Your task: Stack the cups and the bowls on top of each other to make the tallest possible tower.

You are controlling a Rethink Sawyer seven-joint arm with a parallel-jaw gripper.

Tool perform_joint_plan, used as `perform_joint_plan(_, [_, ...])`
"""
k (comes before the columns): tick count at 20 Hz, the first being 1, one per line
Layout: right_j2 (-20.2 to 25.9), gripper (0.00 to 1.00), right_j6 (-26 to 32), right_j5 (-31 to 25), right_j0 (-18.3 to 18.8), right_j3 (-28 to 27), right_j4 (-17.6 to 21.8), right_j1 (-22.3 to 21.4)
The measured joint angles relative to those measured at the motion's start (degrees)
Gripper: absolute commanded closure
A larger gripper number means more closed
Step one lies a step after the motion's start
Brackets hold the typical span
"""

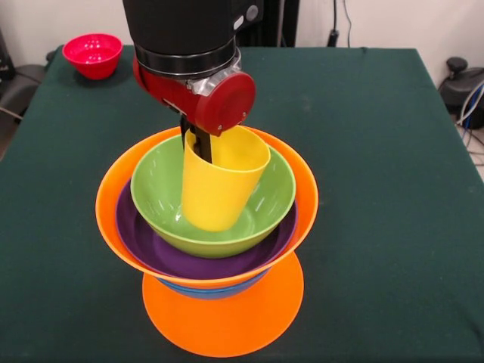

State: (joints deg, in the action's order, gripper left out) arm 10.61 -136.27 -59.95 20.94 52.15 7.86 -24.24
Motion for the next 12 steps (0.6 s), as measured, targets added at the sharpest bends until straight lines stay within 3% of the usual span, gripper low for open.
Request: perform_joint_plan(12, [-0.28, 1.00, 0.00, 3.13, -0.01, 4.06, -2.73, -0.01])
